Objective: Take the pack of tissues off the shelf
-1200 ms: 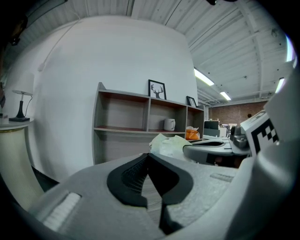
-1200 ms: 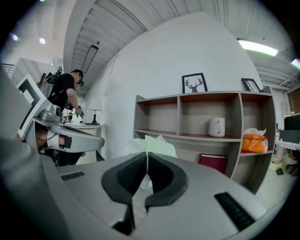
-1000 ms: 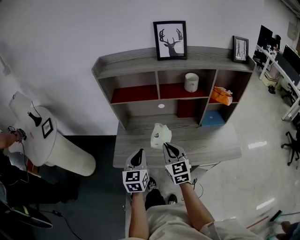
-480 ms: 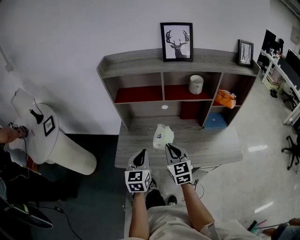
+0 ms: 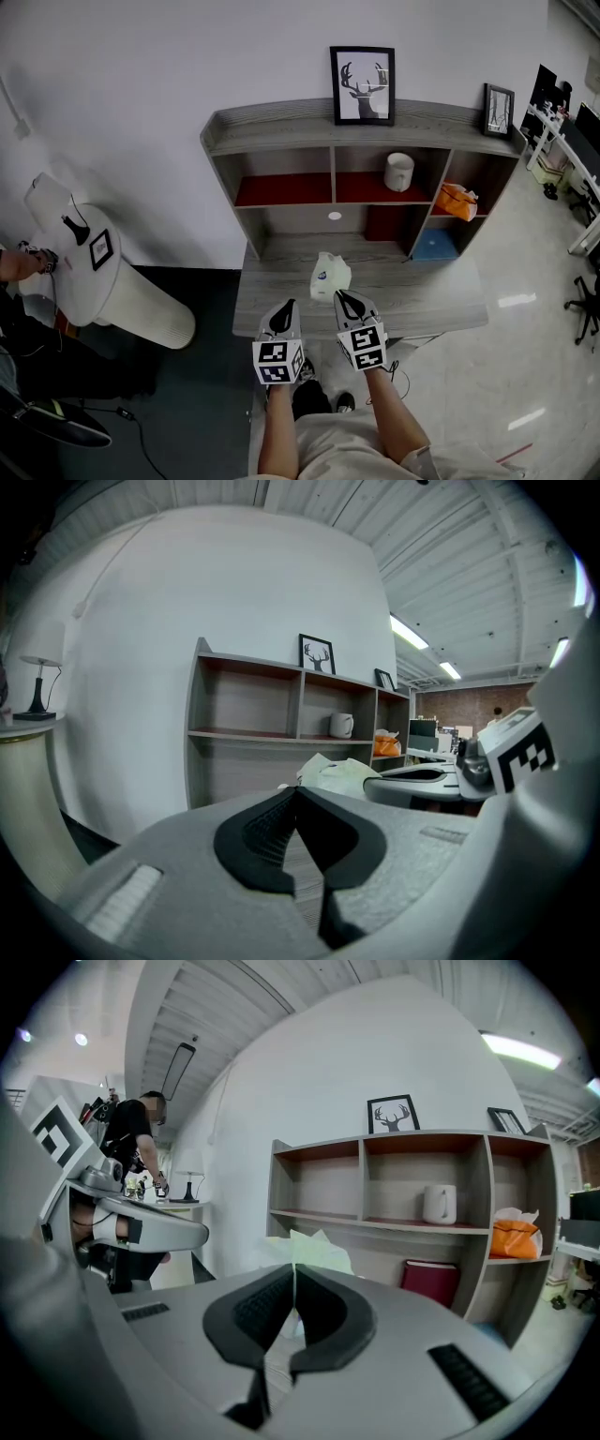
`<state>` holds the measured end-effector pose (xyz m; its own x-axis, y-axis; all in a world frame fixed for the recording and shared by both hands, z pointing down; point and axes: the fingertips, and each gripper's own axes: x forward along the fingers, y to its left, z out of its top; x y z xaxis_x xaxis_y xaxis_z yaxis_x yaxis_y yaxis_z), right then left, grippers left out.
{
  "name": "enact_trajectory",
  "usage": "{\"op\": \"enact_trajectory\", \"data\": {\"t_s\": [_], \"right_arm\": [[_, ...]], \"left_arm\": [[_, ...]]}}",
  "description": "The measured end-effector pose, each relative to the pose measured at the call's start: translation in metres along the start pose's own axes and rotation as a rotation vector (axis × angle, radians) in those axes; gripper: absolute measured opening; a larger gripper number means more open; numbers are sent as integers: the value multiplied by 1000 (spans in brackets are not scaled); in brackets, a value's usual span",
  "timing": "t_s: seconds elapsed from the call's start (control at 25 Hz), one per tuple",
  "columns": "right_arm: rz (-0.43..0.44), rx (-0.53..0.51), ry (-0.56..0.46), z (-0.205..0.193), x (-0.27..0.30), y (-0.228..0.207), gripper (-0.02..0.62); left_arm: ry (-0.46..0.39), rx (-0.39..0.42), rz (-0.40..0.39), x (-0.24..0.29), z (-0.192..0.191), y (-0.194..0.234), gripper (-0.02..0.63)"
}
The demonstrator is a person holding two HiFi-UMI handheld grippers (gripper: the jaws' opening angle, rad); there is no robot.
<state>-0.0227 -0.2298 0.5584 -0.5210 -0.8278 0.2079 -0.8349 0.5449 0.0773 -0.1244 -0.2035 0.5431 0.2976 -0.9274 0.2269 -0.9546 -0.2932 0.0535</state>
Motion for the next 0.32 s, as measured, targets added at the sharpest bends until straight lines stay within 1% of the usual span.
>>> {"op": "enact_trajectory", "data": {"t_s": [0.08,0.32], "right_arm": [[-1,1,15,-4,2,1,15],[6,4,1,1,12,6,15]], "left_arm": [[7,-2,2,0,-3,3,8],[15,-12,8,4,-6,13,8]]}}
